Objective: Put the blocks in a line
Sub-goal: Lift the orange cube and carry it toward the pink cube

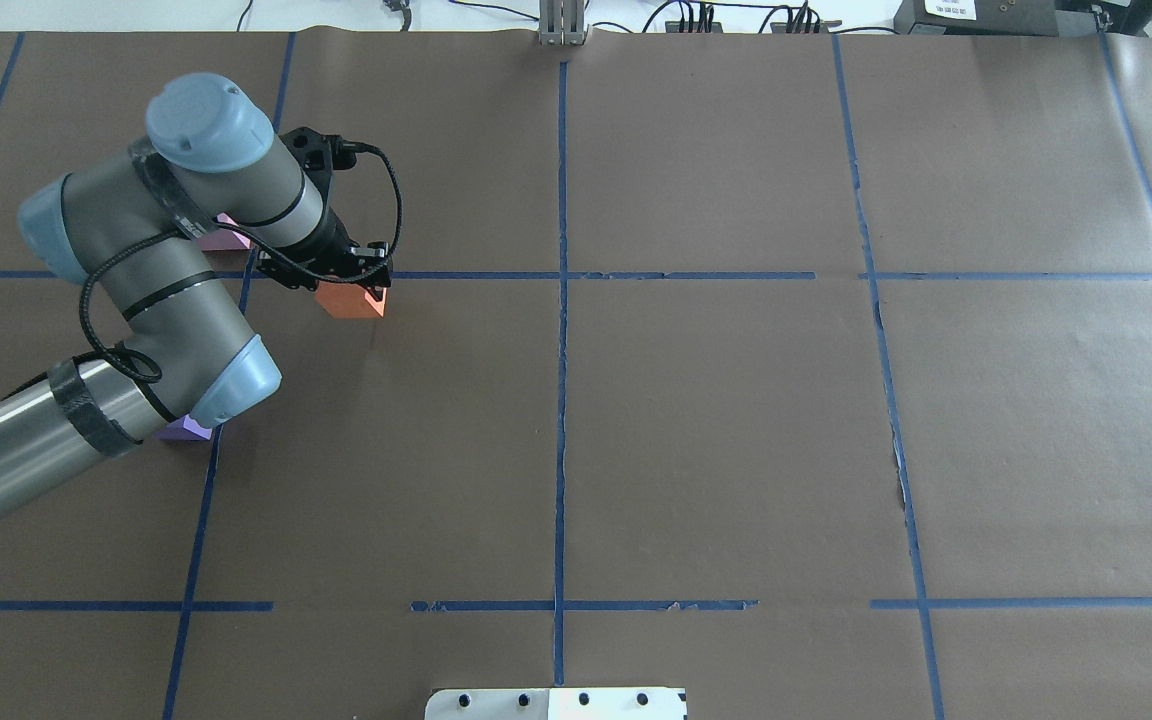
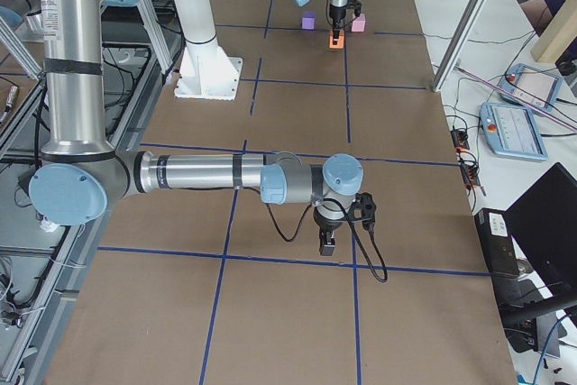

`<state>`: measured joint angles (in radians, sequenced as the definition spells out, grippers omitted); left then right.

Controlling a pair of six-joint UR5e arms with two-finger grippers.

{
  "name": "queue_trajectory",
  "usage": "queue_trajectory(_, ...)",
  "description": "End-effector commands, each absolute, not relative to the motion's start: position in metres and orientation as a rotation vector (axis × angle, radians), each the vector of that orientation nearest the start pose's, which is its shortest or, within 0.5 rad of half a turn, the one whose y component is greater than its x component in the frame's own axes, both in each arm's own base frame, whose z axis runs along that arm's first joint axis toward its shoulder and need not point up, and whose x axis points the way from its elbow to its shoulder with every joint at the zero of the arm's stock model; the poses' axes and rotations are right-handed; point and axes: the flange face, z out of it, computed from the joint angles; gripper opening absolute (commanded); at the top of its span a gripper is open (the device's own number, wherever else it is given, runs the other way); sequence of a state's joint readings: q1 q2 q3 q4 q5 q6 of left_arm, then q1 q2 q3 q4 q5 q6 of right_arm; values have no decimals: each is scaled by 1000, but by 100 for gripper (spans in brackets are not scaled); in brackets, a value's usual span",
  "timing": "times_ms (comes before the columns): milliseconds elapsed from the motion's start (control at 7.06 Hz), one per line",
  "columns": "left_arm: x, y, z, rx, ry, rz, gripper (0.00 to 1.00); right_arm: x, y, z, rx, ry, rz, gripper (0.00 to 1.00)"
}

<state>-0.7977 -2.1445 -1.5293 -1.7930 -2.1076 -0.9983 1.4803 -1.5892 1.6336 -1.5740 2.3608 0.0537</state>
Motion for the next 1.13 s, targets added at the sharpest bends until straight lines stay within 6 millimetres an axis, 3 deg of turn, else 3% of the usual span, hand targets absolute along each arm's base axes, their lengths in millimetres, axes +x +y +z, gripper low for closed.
queue_trajectory(0,361,-564,287,72,911,-65,14,18,-490,636,-18,-791,-51,100)
queue_trajectory(283,320,-567,344,99,857,23,14,18,-490,636,-18,-791,-51,100)
queue_trajectory(567,298,-548,404,68,829,61,15,18,-490,636,-18,-791,-51,100)
queue_trajectory(708,296,-544,423,68,828,64,18,18,-490,636,-18,-791,-51,100)
queue_trajectory(850,296,-542,428,66,828,65,27,18,-490,636,-19,-791,-51,100)
queue_trajectory(992,302,-544,442,60,824,68,27,18,-490,636,-18,-791,-51,100)
